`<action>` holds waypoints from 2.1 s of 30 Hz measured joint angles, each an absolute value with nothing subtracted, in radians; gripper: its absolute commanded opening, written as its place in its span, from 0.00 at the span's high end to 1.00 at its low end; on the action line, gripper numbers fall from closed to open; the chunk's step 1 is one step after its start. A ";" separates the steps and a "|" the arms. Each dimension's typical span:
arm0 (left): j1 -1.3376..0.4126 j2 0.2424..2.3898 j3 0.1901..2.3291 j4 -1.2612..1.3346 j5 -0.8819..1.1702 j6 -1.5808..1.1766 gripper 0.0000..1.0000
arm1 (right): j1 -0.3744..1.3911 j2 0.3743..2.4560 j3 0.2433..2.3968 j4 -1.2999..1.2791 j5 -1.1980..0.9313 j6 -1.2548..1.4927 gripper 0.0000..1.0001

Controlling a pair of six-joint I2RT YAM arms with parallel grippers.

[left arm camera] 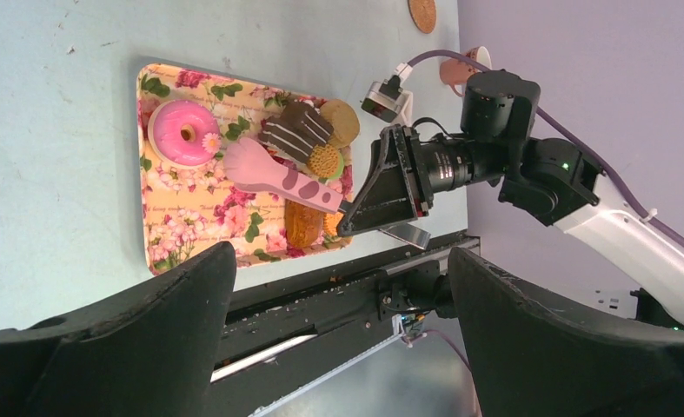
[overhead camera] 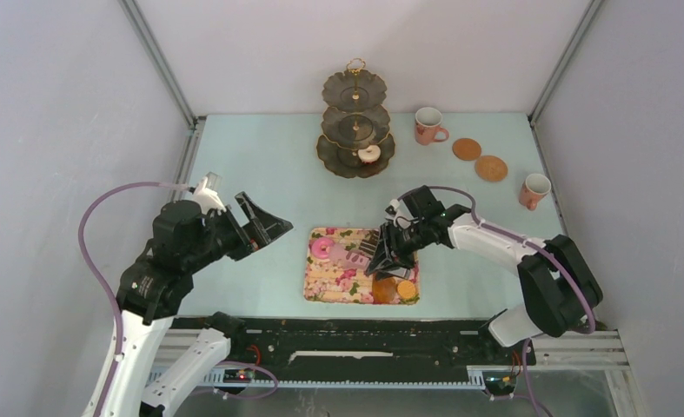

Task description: Serve the afternoon tea

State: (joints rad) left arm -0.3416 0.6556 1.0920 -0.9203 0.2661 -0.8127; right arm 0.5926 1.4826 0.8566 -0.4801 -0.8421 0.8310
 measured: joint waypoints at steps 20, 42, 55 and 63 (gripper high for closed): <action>-0.342 0.686 1.092 -0.906 0.265 -0.812 0.02 | 0.584 1.597 0.859 -0.375 -0.894 0.867 0.61; -0.342 0.687 1.092 -0.907 0.246 -0.804 0.02 | 0.585 1.672 0.929 -0.355 -0.894 0.903 0.68; -0.342 0.696 1.092 -0.905 0.240 -0.804 0.02 | 0.573 1.673 0.963 -0.381 -0.894 0.906 0.77; -0.342 0.697 1.092 -0.899 0.239 -0.805 0.02 | 0.558 1.612 0.966 -0.410 -0.900 0.905 0.78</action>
State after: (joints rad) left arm -0.3416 0.6968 1.0920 -0.8989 0.2394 -0.8047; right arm 0.5579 1.6115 0.9661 -0.4099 -0.8997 0.9051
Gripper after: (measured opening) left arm 0.985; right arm 0.301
